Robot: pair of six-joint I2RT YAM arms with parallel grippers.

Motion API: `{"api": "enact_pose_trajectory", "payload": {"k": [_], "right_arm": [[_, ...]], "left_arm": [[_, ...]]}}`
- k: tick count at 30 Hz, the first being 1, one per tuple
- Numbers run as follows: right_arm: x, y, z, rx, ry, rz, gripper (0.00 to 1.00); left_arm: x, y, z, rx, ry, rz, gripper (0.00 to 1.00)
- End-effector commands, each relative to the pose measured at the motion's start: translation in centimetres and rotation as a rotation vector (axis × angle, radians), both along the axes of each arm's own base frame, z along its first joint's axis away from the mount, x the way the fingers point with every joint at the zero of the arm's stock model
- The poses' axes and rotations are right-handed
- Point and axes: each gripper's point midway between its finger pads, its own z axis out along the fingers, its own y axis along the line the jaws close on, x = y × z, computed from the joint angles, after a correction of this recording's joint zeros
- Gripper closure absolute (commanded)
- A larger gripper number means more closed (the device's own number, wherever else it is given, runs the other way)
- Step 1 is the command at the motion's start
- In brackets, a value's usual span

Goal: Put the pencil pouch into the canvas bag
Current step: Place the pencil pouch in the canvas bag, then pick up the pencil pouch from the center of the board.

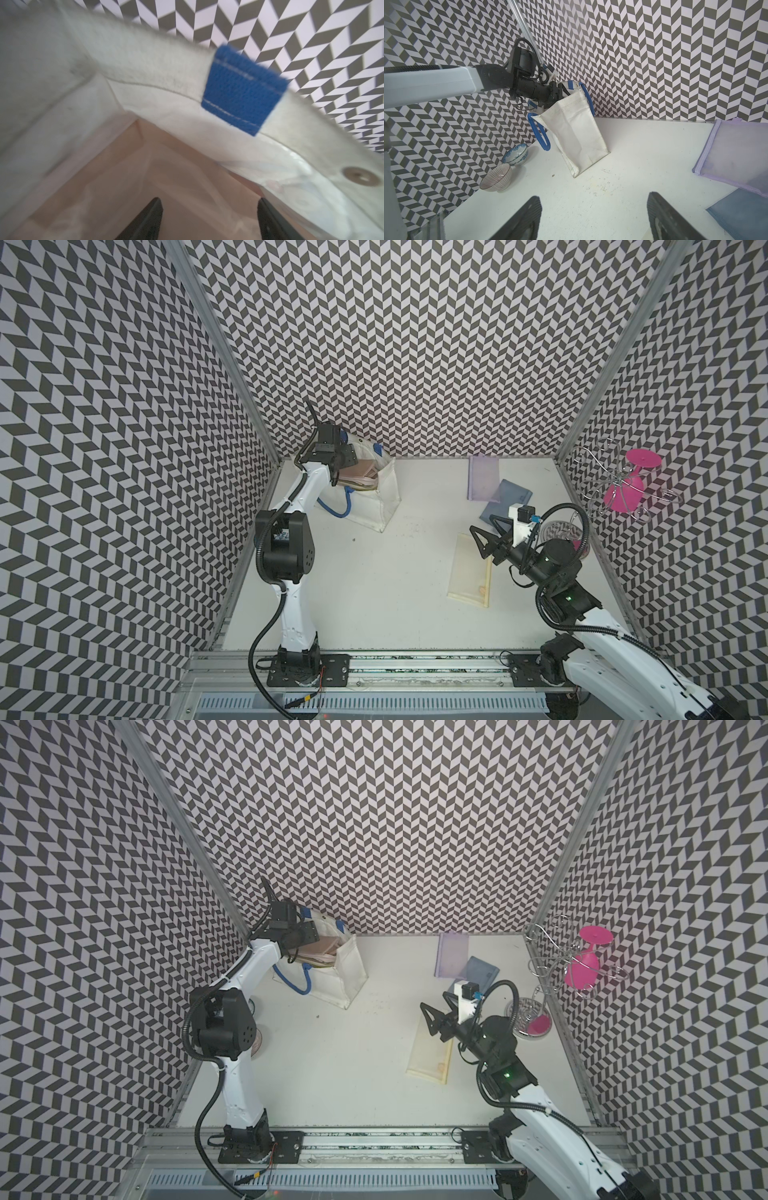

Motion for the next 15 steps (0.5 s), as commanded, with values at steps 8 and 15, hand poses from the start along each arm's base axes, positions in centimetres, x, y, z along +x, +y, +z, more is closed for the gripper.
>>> {"api": "enact_pose_trajectory", "payload": {"k": [8, 15], "right_arm": [[0.9, -1.6, -0.6, -0.037, 0.057, -0.110, 0.20], [1.0, -2.2, -4.2, 0.004, 0.227, -0.114, 0.19]], "left_arm": [[-9.8, -8.5, 12.2, 0.022, -0.220, -0.202, 0.20], [-22.4, -19.6, 6.7, -0.163, -0.138, -0.569, 0.14]]}}
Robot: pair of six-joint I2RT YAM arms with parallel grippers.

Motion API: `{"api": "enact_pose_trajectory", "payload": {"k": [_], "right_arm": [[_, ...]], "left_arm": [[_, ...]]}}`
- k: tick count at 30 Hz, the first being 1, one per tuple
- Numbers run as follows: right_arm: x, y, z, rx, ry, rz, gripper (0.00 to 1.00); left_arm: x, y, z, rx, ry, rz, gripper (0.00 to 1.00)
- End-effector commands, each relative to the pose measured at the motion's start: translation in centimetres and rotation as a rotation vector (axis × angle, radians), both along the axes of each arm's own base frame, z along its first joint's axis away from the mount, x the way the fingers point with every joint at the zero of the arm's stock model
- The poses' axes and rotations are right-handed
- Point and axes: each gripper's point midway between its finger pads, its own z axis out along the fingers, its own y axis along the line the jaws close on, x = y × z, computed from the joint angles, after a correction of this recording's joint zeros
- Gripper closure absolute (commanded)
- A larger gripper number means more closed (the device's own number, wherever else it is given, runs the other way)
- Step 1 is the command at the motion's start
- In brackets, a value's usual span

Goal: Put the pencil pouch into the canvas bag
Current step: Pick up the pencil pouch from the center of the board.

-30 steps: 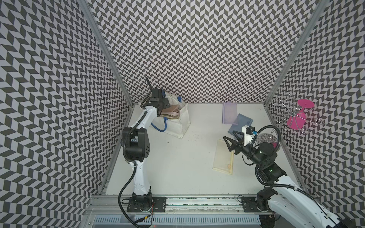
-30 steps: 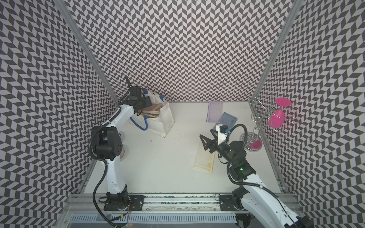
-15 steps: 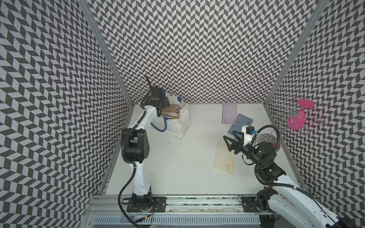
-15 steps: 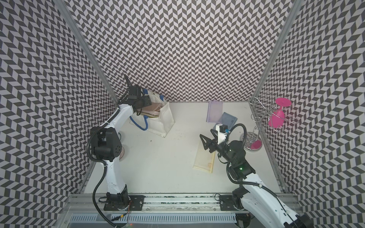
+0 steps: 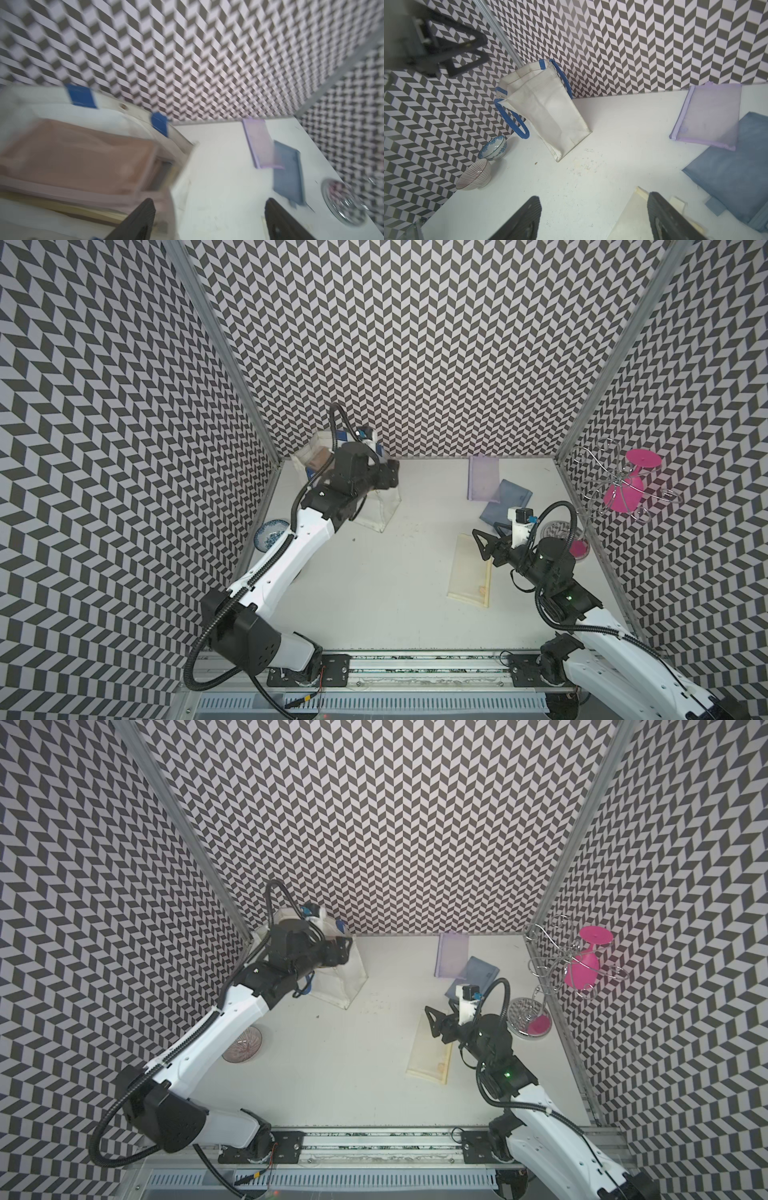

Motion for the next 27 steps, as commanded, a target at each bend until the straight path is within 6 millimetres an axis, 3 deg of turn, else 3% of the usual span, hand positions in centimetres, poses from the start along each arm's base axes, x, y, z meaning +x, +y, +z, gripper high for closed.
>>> {"api": "enact_pose_trajectory", "payload": {"k": [1, 4, 7, 10, 12, 19, 27], "right_arm": [[0.2, -0.2, -0.7, 0.069, 0.068, 0.006, 0.19], [-0.1, -0.4, -1.9, 0.147, 0.113, 0.041, 0.19], [-0.1, -1.3, -3.7, 0.188, 0.171, 0.032, 0.19], [-0.5, -1.9, -5.5, 0.226, 0.228, 0.025, 0.19], [-0.8, -2.3, -7.0, 0.244, 0.270, 0.014, 0.19], [-1.8, -3.6, -10.8, 0.344, 0.378, -0.039, 0.17], [-1.8, -4.5, -13.1, 0.357, 0.430, -0.078, 0.17]], "left_arm": [[-5.2, -4.7, -3.2, -0.085, 0.089, -0.191, 0.13], [-9.7, -8.2, -5.7, -0.153, 0.150, -0.320, 0.12], [-12.8, -10.6, -9.2, -0.221, 0.208, -0.411, 0.12], [-13.7, -11.7, -13.4, -0.228, 0.298, -0.426, 0.13], [-14.3, -13.0, -15.1, -0.215, 0.325, -0.452, 0.14], [-13.7, -16.1, -20.2, -0.233, 0.414, -0.477, 0.17], [-12.0, -18.4, -24.6, -0.213, 0.483, -0.452, 0.21]]}}
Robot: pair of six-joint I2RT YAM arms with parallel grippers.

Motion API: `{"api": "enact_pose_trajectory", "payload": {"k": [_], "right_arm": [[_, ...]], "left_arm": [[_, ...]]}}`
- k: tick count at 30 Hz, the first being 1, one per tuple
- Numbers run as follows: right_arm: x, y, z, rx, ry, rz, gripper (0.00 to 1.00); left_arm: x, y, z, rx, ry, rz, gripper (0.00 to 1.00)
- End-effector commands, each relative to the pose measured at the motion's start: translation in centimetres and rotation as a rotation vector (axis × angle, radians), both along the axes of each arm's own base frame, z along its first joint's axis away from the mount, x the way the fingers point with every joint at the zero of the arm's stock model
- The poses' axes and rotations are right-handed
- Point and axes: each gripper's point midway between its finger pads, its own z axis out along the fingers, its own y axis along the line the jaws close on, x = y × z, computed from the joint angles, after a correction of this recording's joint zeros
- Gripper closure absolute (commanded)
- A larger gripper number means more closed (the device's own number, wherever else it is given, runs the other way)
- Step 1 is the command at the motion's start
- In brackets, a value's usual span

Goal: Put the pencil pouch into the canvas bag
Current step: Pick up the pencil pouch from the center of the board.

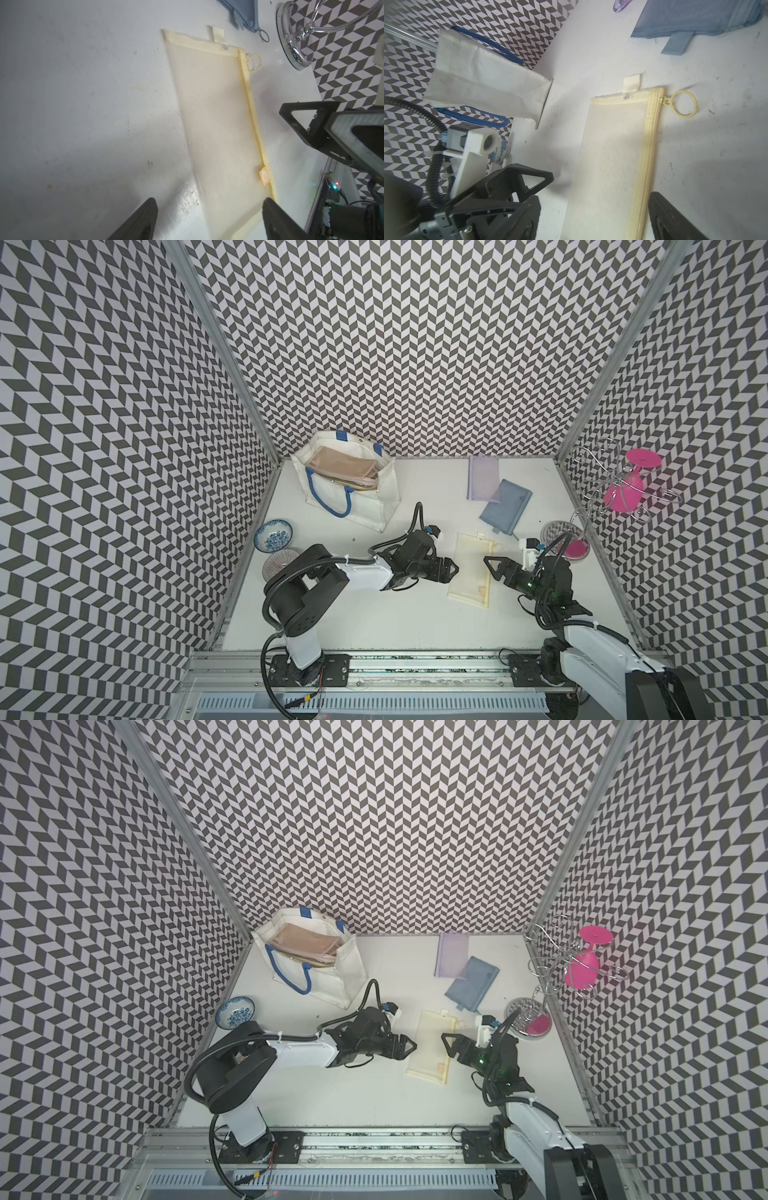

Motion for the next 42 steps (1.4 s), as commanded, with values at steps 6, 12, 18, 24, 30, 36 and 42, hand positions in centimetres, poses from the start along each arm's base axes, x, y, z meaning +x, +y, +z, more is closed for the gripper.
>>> {"api": "enact_pose_trajectory", "payload": {"k": [6, 12, 18, 24, 30, 36, 42], "right_arm": [[0.9, 0.8, -0.3, 0.000, 0.001, 0.065, 0.18], [1.0, 1.4, -1.0, 0.028, 0.037, 0.100, 0.18], [0.8, 1.8, -1.5, 0.067, 0.051, 0.117, 0.18], [0.9, 2.2, -1.6, 0.090, 0.056, 0.131, 0.19], [0.9, 2.1, -1.4, 0.087, 0.044, 0.128, 0.21], [0.7, 2.1, -1.3, 0.088, 0.036, 0.132, 0.22], [0.6, 2.1, -0.6, 0.081, 0.007, 0.136, 0.24]], "left_arm": [[1.5, -3.3, -0.2, -0.096, 0.023, -0.011, 0.24], [1.4, -4.5, -1.0, -0.134, 0.070, -0.033, 0.25], [0.8, -5.7, -1.1, -0.187, 0.095, -0.068, 0.27], [0.9, -6.4, -0.9, -0.207, 0.092, -0.082, 0.32], [1.0, -6.5, -0.3, -0.224, 0.079, -0.082, 0.48], [1.3, -6.2, -0.1, -0.212, 0.068, -0.070, 0.78], [1.2, -5.4, 1.1, -0.184, 0.027, -0.065, 1.00]]}}
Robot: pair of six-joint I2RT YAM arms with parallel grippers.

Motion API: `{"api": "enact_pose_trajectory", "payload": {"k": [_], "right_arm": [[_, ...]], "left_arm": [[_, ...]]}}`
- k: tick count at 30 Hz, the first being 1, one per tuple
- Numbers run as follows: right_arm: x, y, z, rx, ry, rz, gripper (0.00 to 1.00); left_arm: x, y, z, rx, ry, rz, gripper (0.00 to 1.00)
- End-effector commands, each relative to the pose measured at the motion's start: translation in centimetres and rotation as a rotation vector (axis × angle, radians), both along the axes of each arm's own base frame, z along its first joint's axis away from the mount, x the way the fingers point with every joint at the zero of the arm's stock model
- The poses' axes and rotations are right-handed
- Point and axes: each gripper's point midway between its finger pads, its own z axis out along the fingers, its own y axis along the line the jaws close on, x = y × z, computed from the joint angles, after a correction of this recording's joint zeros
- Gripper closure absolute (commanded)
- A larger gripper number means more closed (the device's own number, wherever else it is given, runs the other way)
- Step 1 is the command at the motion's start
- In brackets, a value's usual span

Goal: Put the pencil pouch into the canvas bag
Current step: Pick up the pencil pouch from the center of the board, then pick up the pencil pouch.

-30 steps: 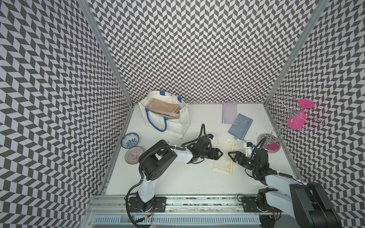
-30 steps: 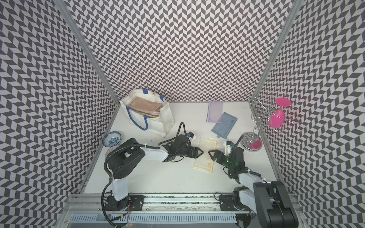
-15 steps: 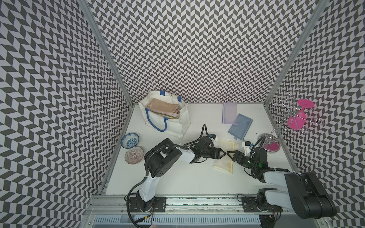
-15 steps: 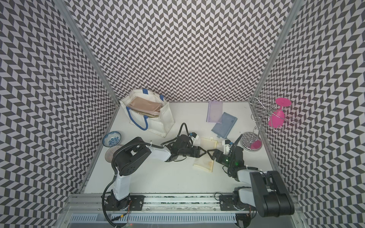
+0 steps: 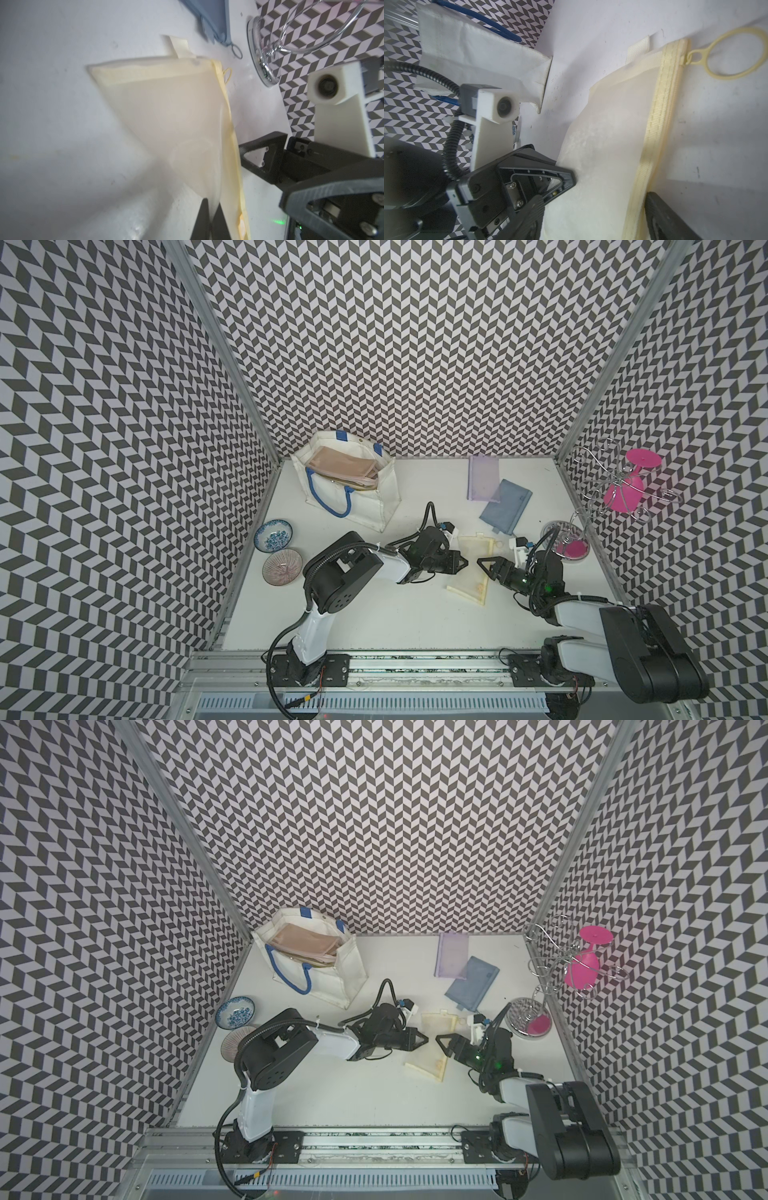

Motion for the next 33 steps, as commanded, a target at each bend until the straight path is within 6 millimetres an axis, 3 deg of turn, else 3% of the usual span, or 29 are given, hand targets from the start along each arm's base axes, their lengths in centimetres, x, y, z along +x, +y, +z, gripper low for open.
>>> {"api": "enact_pose_trajectory", "payload": {"k": [1, 5, 8, 9, 12, 16, 19, 21, 23, 24, 28, 33], "right_arm": [[0.2, 0.1, 1.7, 0.002, -0.088, 0.014, 0.23], [0.9, -0.4, 4.3, -0.054, -0.175, 0.004, 0.21], [1.4, -1.2, 7.1, -0.123, -0.265, -0.028, 0.19], [1.9, -1.4, 9.1, -0.141, -0.321, -0.043, 0.19], [2.3, -2.1, 11.7, -0.187, -0.404, -0.075, 0.18], [2.9, -1.8, 13.2, -0.204, -0.468, -0.065, 0.18], [3.4, -1.2, 13.6, -0.230, -0.489, -0.044, 0.18], [4.0, -1.0, 13.2, -0.305, -0.468, -0.045, 0.17], [4.1, 0.2, 13.5, -0.359, -0.486, -0.014, 0.03], [3.9, 0.9, 13.9, -0.364, -0.512, 0.004, 0.01], [2.0, 3.6, 16.4, -0.316, -0.664, 0.063, 0.01], [0.5, 5.6, 17.8, -0.295, -0.763, 0.123, 0.01]], "left_arm": [[-0.2, 0.5, 2.2, 0.009, -0.063, 0.002, 1.00], [-0.4, 2.4, 4.6, 0.065, -0.136, 0.029, 1.00], [-0.5, 4.1, 7.4, 0.106, -0.202, 0.056, 1.00], [-0.5, 4.7, 8.4, 0.119, -0.224, 0.068, 1.00], [-0.2, 6.6, 13.3, 0.136, -0.324, 0.113, 1.00], [1.1, 9.7, 21.1, 0.156, -0.456, 0.224, 1.00], [3.6, 13.7, 26.3, 0.137, -0.487, 0.357, 0.98], [6.2, 17.6, 28.4, 0.135, -0.476, 0.479, 0.96], [8.5, 21.6, 30.1, 0.129, -0.471, 0.593, 0.98], [9.5, 23.5, 30.8, 0.120, -0.473, 0.651, 0.98], [13.4, 30.8, 31.9, 0.086, -0.454, 0.860, 0.98], [17.3, 36.5, 31.0, 0.081, -0.405, 1.043, 0.99]]}}
